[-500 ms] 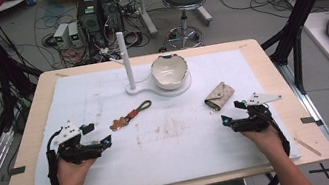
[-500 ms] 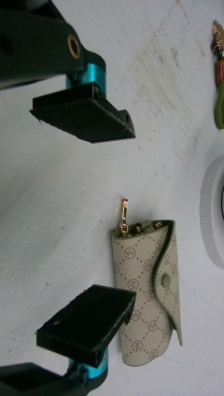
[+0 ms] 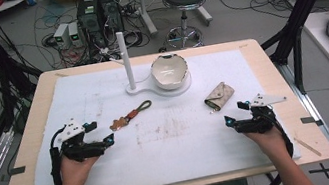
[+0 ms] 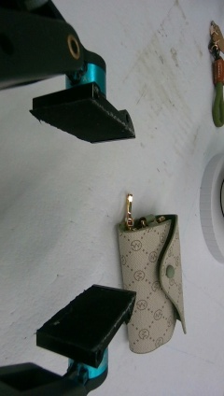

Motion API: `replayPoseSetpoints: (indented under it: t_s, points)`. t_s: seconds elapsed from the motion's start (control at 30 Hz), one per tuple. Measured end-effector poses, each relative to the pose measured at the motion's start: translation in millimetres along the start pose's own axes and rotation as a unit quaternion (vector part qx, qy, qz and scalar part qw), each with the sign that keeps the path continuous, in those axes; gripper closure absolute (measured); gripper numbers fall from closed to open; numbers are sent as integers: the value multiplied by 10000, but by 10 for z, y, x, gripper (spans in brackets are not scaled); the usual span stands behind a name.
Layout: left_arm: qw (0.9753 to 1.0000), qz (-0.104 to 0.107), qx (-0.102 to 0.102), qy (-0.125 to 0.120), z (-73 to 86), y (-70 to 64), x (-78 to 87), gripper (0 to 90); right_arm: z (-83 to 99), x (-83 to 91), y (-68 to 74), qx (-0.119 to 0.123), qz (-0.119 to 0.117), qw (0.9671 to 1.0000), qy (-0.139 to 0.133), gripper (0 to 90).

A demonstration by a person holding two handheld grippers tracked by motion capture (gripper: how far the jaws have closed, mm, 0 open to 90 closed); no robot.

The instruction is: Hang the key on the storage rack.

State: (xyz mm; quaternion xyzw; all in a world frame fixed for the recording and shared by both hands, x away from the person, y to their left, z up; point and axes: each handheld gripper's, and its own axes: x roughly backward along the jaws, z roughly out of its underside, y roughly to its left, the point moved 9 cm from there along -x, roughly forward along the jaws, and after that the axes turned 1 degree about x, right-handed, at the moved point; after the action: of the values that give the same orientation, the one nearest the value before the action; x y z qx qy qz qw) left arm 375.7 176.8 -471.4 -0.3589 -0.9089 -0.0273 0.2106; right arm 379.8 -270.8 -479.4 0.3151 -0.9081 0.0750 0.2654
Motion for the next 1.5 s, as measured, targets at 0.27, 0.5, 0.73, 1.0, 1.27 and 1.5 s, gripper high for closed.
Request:
replayPoseSetpoints:
  t_s: [0.27,0.5,0.73,1.0,1.27,1.5]
  points:
    - [10000,-73,67,-9,-11,33,-6,158,23,12,11,32,-5,10000,5,196]
    - [9999,-111,95,6,-25,58,-39,158,30,33,22,49,-21,10000,-9,196]
    - [9999,-69,125,5,-82,59,-187,158,100,91,36,93,-6,9999,55,195]
    - [9998,32,-80,187,-175,-16,-491,159,241,237,43,86,41,9999,143,195]
    - [9996,128,-57,251,-265,-14,-754,160,356,360,34,56,94,9997,221,196]
    - [9982,204,-13,570,-284,18,-1005,160,450,462,24,15,148,9995,265,196]
